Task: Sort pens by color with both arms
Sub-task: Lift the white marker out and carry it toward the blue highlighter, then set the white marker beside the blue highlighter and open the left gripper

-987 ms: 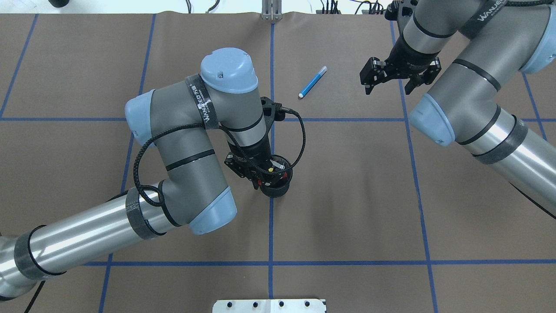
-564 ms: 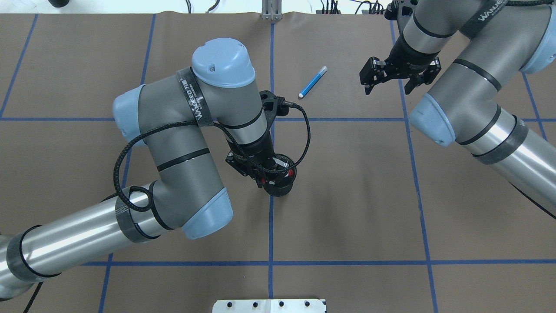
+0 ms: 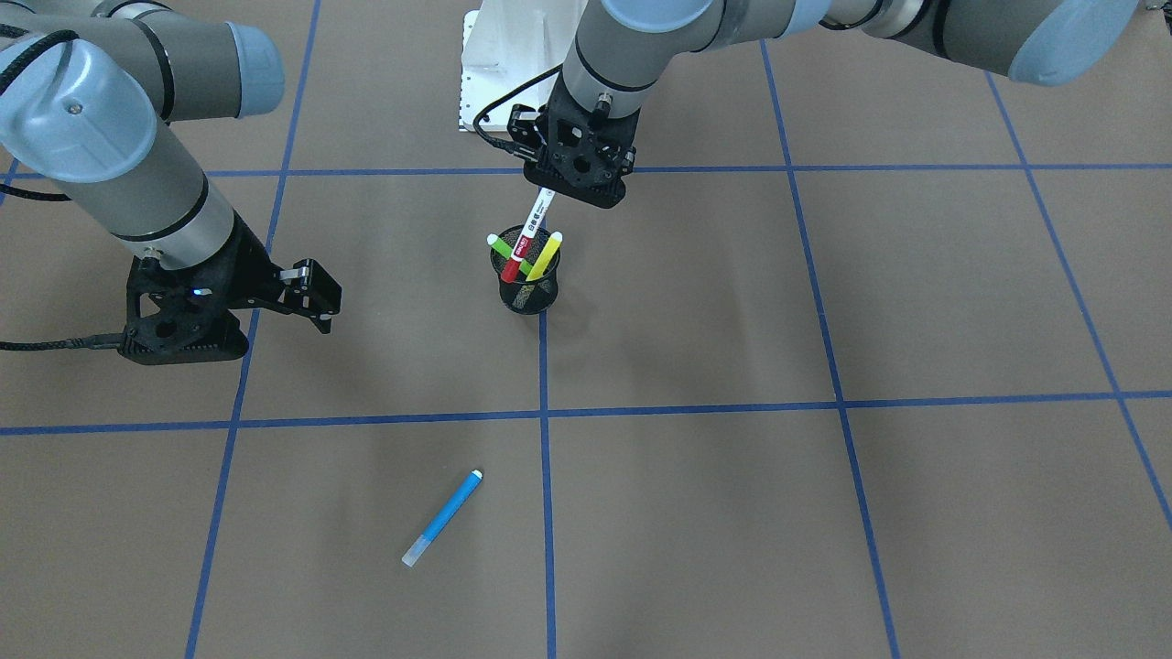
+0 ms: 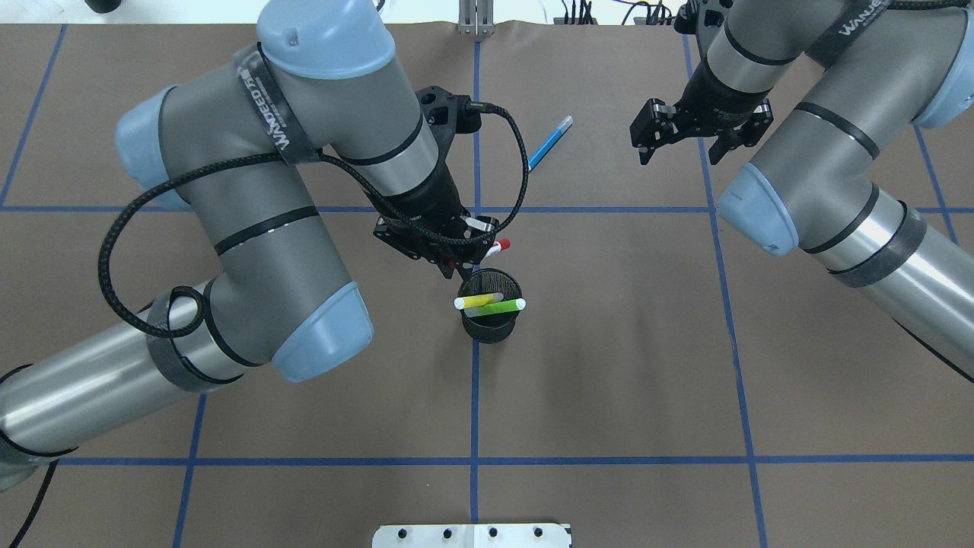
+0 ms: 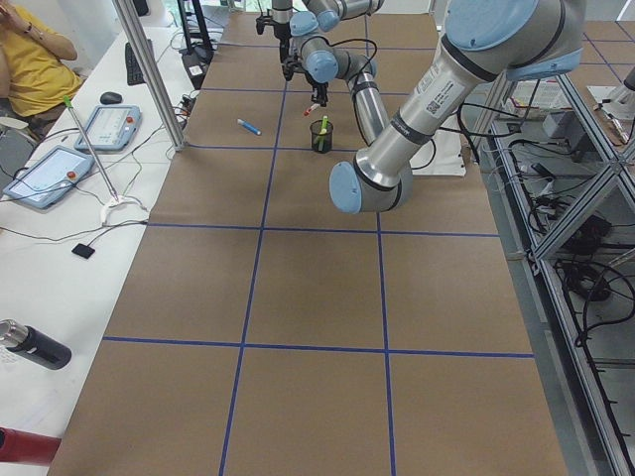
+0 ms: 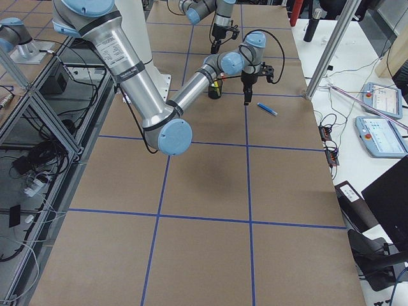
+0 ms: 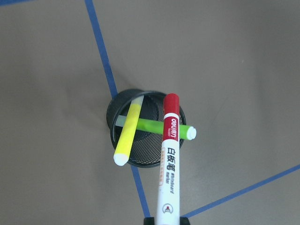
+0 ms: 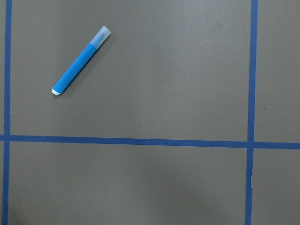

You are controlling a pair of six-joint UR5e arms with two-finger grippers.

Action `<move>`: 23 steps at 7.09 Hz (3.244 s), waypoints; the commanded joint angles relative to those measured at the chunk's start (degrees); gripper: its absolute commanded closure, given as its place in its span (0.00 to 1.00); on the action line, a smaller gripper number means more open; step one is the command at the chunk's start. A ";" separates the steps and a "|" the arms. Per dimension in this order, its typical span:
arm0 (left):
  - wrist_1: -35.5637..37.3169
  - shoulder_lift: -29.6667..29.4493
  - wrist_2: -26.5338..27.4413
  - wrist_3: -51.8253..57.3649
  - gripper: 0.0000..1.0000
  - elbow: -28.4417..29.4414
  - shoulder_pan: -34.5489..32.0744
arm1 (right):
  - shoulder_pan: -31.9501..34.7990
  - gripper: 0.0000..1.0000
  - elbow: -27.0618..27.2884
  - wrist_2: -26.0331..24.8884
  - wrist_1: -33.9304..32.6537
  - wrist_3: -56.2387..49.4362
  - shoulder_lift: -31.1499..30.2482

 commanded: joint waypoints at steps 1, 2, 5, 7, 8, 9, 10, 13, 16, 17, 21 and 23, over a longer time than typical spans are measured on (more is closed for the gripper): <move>-7.28 0.09 1.10 -6.09 0.95 2.54 -3.42 | 0.01 0.01 0.00 -0.03 0.04 0.00 0.00; -13.68 0.00 5.63 -9.09 0.95 5.79 -3.51 | 0.01 0.01 0.00 -0.03 0.04 0.00 0.00; -35.13 -4.88 16.27 -11.22 0.95 26.99 -3.60 | 0.01 0.01 0.00 -0.03 0.04 0.00 0.00; -47.18 -12.02 20.07 -11.84 0.95 44.25 -3.52 | 0.01 0.01 0.00 -0.03 0.04 0.00 0.00; -50.71 -14.47 21.57 -11.84 0.95 50.40 -3.43 | 0.01 0.01 0.00 -0.03 0.04 0.09 0.00; -53.88 -17.63 23.50 -11.84 0.95 56.73 -3.08 | 0.01 0.01 0.00 -0.03 0.13 0.09 0.00; -57.05 -18.62 24.91 -11.75 0.95 60.54 -2.55 | 0.01 0.01 0.00 -0.03 0.13 0.09 -0.09; -57.43 -18.81 25.45 -11.75 0.01 60.58 -1.85 | 0.01 0.01 -0.08 -0.12 0.22 0.09 -0.09; -57.08 -18.54 25.36 -11.75 0.01 58.91 -1.84 | 0.01 0.01 -0.17 -0.12 0.30 0.09 0.09; -55.95 -17.67 25.10 -11.84 0.01 56.55 -2.02 | 0.01 0.01 0.00 -0.03 0.39 0.09 0.17; -33.83 -8.11 12.14 -10.35 0.01 33.12 -6.31 | 0.09 0.01 1.84 0.15 0.39 0.87 0.00; -23.65 1.18 5.87 -3.01 0.01 18.29 -9.92 | -0.69 0.01 3.69 0.06 0.39 2.79 0.00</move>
